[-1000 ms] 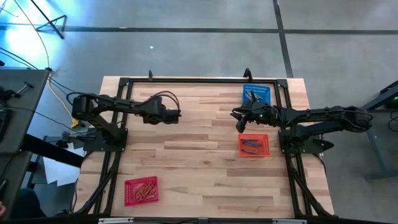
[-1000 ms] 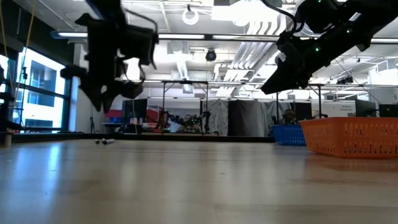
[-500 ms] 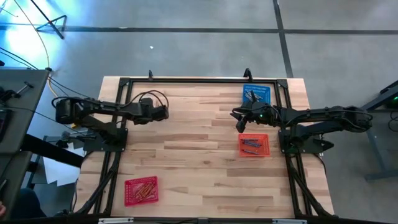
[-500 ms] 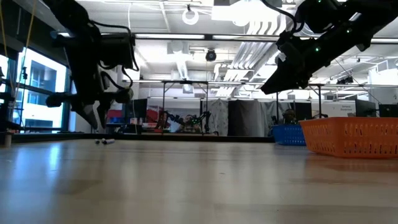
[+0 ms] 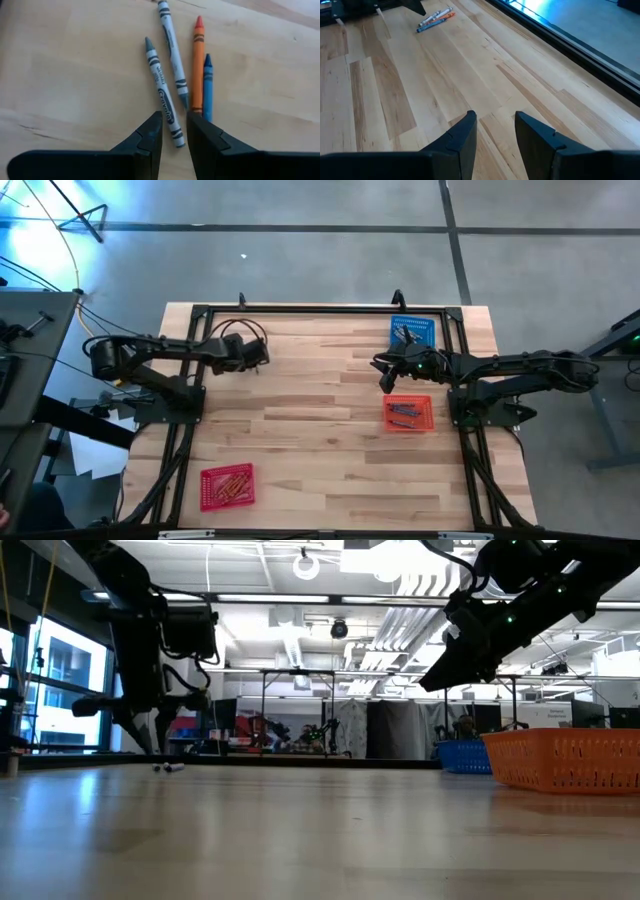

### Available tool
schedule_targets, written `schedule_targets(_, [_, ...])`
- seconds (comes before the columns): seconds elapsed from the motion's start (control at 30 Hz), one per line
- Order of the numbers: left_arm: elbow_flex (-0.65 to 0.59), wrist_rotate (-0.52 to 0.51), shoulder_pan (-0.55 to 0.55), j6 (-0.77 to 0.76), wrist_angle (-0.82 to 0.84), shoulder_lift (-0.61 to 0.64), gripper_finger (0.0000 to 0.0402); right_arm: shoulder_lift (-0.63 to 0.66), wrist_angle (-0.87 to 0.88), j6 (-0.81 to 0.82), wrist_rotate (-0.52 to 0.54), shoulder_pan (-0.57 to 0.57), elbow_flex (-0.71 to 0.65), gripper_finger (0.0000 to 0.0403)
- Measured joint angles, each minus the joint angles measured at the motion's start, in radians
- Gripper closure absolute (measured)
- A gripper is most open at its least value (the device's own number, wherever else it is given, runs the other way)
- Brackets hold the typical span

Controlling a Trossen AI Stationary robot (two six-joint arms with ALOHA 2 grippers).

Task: Sort crayons
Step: Put the gray crayon into the blue bin

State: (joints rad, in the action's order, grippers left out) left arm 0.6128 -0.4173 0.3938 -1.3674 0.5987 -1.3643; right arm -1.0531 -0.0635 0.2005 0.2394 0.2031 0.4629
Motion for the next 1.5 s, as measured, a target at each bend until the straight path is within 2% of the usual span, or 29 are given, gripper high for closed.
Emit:
schedule_targets(0.4, [0.000, 0.048, 0.072, 0.018, -0.031, -0.001, 0.0328, 0.000, 0.000, 0.000, 0.000, 0.000, 0.000, 0.0275])
schedule_targets(0.97, [0.000, 0.066, 0.070, 0.018, -0.016, -0.003, 0.0328, 0.000, 0.000, 0.000, 0.000, 0.000, 0.000, 0.0275])
schedule_targets(1.5, [0.003, 0.102, 0.062, -0.009, -0.028, -0.101, 0.0328, 0.000, 0.000, 0.000, 0.000, 0.000, 0.000, 0.0275])
